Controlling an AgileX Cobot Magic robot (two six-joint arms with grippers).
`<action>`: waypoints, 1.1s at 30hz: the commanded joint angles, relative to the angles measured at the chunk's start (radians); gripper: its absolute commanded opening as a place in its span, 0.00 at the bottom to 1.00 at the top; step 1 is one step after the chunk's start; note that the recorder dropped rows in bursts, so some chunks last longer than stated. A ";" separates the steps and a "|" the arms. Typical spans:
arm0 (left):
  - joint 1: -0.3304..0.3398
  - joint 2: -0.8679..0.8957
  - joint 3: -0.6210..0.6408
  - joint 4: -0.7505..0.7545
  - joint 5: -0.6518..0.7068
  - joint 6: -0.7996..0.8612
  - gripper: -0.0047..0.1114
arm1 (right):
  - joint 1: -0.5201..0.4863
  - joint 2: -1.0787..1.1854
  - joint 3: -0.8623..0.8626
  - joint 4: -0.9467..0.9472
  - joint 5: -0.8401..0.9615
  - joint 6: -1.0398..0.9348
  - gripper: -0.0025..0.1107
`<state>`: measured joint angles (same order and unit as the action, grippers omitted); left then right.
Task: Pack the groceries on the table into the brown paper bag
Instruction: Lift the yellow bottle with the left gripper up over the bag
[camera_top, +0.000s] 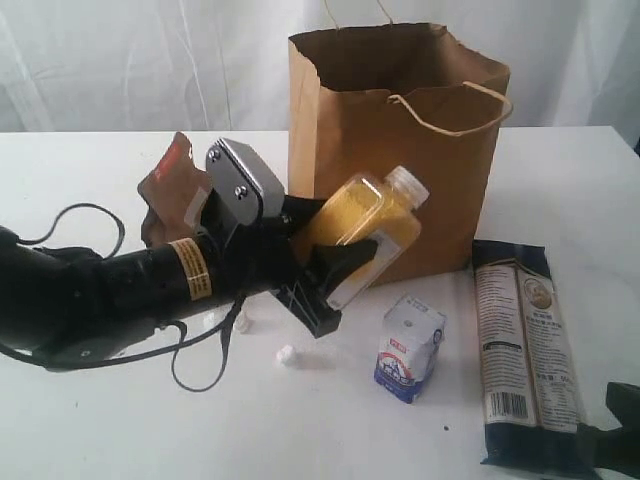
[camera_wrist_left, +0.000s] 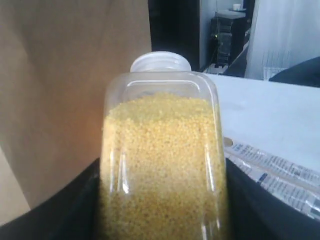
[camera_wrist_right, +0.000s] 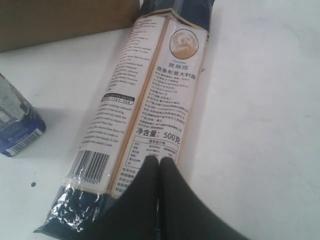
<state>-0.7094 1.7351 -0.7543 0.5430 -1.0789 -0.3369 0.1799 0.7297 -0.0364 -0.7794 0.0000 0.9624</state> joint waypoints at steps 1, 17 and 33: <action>0.000 -0.096 -0.002 0.000 -0.100 -0.007 0.04 | -0.011 -0.003 0.007 0.003 -0.007 0.006 0.02; 0.000 -0.334 -0.003 -0.054 -0.142 -0.087 0.04 | -0.011 -0.003 0.007 0.003 -0.007 0.006 0.02; 0.163 -0.341 -0.160 -0.339 -0.142 -0.115 0.04 | -0.011 -0.003 0.025 0.023 0.033 0.152 0.02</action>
<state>-0.5650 1.4126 -0.8602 0.1846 -1.1111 -0.4112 0.1799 0.7297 -0.0157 -0.7667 0.0143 1.0881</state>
